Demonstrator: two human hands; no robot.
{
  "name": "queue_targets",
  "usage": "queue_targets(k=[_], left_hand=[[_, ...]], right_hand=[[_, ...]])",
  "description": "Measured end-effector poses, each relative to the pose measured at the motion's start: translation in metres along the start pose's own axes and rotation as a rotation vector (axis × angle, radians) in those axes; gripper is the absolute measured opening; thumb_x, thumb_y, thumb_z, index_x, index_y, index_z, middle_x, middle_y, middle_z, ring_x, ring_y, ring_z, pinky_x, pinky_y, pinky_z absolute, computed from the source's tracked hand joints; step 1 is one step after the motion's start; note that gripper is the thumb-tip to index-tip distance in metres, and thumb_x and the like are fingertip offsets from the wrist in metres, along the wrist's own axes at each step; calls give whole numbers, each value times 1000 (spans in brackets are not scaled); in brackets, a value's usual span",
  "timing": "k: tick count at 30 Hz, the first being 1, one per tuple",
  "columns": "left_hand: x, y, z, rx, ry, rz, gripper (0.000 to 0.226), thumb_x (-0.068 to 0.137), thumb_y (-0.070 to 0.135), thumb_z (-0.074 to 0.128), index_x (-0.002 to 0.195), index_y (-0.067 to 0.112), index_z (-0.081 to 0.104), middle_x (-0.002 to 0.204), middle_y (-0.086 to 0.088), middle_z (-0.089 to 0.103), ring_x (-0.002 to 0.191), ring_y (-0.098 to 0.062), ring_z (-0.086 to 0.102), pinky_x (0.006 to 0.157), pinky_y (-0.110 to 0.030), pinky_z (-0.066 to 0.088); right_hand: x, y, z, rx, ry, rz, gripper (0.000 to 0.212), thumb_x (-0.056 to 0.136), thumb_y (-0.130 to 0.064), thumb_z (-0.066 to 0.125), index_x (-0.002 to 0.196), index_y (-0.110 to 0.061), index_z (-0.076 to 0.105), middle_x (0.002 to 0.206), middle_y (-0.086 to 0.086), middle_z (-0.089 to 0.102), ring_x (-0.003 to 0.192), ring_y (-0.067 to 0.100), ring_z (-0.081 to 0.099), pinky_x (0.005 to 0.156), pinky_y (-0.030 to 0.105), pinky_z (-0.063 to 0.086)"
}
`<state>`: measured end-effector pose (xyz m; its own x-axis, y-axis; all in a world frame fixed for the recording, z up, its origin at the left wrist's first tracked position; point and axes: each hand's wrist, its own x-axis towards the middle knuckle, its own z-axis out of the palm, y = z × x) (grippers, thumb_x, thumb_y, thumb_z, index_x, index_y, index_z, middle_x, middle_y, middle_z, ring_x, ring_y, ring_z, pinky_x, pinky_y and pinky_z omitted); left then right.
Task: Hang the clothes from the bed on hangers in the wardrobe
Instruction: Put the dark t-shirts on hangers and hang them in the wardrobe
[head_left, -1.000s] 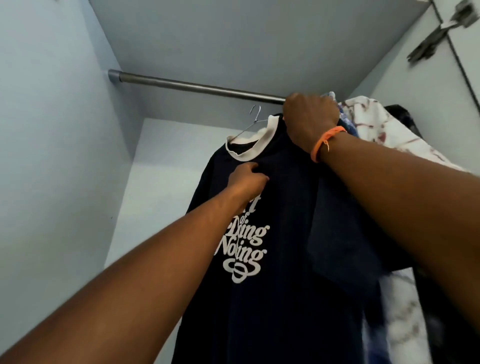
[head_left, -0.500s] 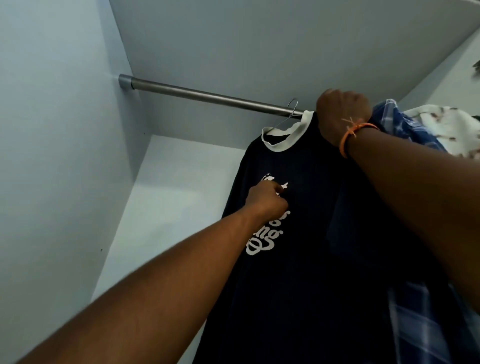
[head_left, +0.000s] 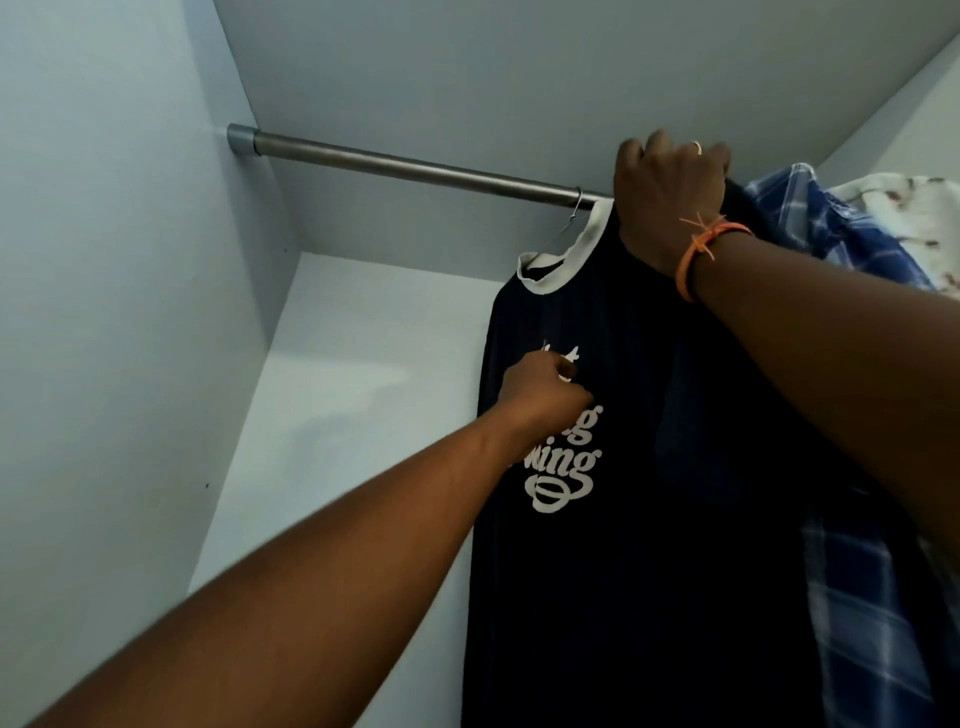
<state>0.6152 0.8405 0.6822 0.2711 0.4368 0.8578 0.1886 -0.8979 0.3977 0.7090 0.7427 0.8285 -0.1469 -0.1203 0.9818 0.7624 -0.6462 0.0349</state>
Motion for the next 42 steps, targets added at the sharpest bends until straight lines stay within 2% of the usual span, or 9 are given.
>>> queue_targets(k=[3, 6, 10, 14, 22, 25, 34, 38, 42], left_hand=[[-23, -7, -4, -19, 25, -43, 31, 89, 14, 67, 119, 12, 65, 109, 1, 62, 94, -11, 57, 78, -20, 45], [-54, -21, -5, -20, 83, -113, 8, 88, 12, 67, 95, 13, 70, 96, -3, 70, 94, -19, 66, 77, -29, 54], [-119, -56, 1, 26, 131, -276, 32, 90, 16, 68, 122, 14, 64, 118, 2, 62, 104, -12, 58, 84, -21, 44], [-216, -102, 14, 212, 120, -463, 31, 90, 18, 68, 121, 14, 63, 123, -2, 59, 115, -17, 57, 95, -21, 41], [-480, -170, 34, 855, -308, -1004, 50, 97, 44, 48, 139, 21, 37, 143, -1, 38, 135, -24, 36, 105, -38, 37], [-540, -168, 41, 977, -452, -1097, 52, 96, 49, 47, 135, 16, 38, 139, -5, 39, 130, -26, 39, 103, -42, 39], [-618, -173, 26, 1144, -360, -1188, 46, 100, 47, 40, 131, 14, 47, 134, -7, 46, 123, -25, 45, 98, -37, 39], [-613, -188, 7, 952, -216, -1344, 57, 93, 40, 61, 136, 10, 37, 133, -10, 47, 120, -27, 52, 95, -35, 47], [-602, -204, -9, 302, 179, -1585, 102, 84, 1, 68, 153, 4, -7, 140, -19, 49, 110, -28, 61, 90, -29, 52]], right_hand=[[-25, 0, -3, -69, -26, -68, 47, 86, -19, 58, 130, -4, 47, 130, 24, 48, 124, 44, 46, 105, 65, 30], [-68, -8, -11, 72, -61, -74, 57, 87, -27, 61, 137, -7, 43, 141, 23, 42, 136, 43, 36, 111, 70, 18], [-159, -24, -36, 392, -165, -116, 52, 86, -33, 65, 131, -13, 47, 138, 15, 43, 136, 38, 35, 111, 69, 20], [-264, -30, -65, 624, -281, -65, 49, 82, -42, 69, 121, -18, 53, 132, 10, 49, 128, 32, 43, 108, 65, 26], [-489, -41, -122, 976, -767, 29, 40, 73, -39, 81, 104, -22, 61, 106, 4, 56, 99, 31, 60, 90, 54, 46], [-561, -51, -148, 1062, -1149, -59, 37, 87, -45, 67, 116, -27, 53, 118, -3, 47, 111, 23, 54, 98, 48, 39], [-690, -80, -214, 1174, -1735, -156, 31, 92, -48, 59, 104, -32, 36, 123, -5, 43, 109, 16, 54, 89, 31, 44], [-711, -99, -223, 1147, -1801, -108, 30, 89, -50, 60, 103, -33, 40, 120, -6, 48, 108, 15, 55, 92, 31, 44], [-716, -116, -229, 1169, -1828, 1, 29, 88, -48, 64, 102, -32, 45, 113, -7, 52, 107, 14, 55, 91, 31, 43]])
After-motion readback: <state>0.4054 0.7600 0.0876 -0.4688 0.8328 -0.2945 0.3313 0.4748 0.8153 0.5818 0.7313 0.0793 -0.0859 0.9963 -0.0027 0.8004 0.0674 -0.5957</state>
